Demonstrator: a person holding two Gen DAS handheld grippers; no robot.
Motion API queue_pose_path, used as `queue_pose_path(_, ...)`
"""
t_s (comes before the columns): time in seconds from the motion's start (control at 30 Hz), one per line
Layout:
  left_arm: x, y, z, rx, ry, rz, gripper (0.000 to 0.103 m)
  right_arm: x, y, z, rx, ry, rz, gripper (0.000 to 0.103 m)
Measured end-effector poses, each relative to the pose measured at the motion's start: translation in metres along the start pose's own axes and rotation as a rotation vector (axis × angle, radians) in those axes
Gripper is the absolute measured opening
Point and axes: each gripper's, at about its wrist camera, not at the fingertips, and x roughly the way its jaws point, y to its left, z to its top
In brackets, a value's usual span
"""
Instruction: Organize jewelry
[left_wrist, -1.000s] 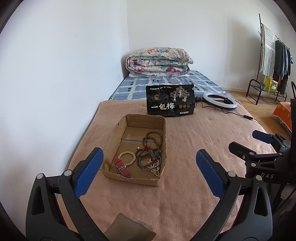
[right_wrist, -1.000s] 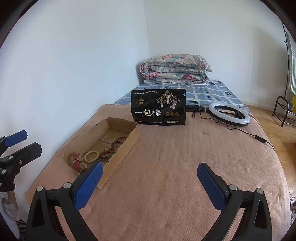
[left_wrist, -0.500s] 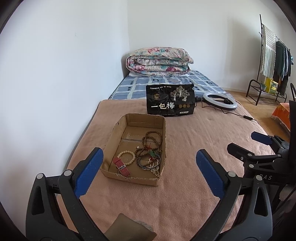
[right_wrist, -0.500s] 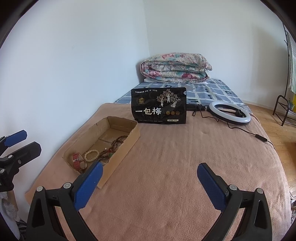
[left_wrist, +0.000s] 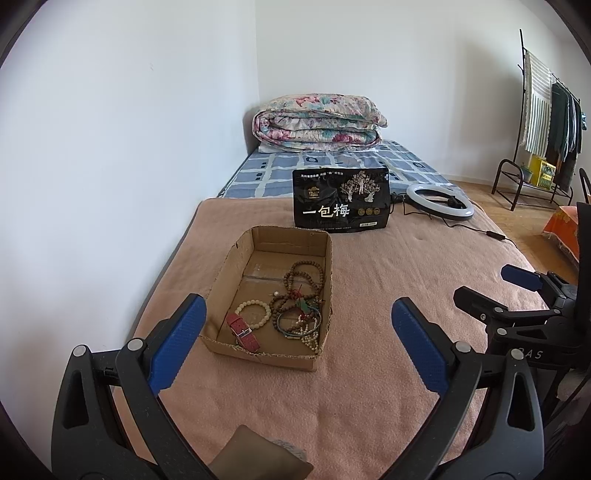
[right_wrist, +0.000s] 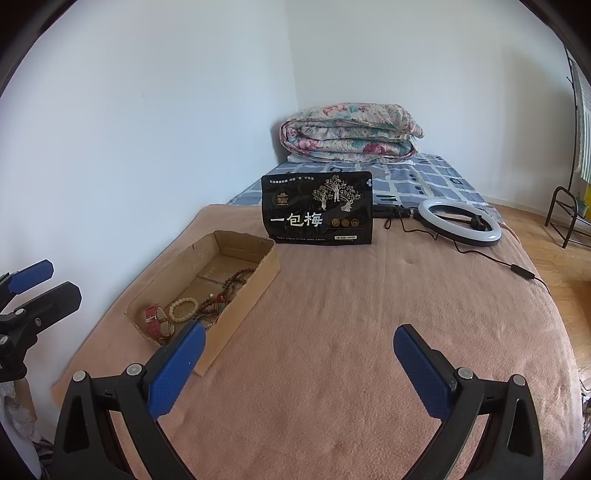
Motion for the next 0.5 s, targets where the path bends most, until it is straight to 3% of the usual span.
queue_pose_path(0.5, 0.0002, 0.0005, -0.0001, 0.001, 0.000, -0.002, 0.102, 0.0009, 0.0001, -0.0020, -0.001, 0.002, 0.001, 0.103)
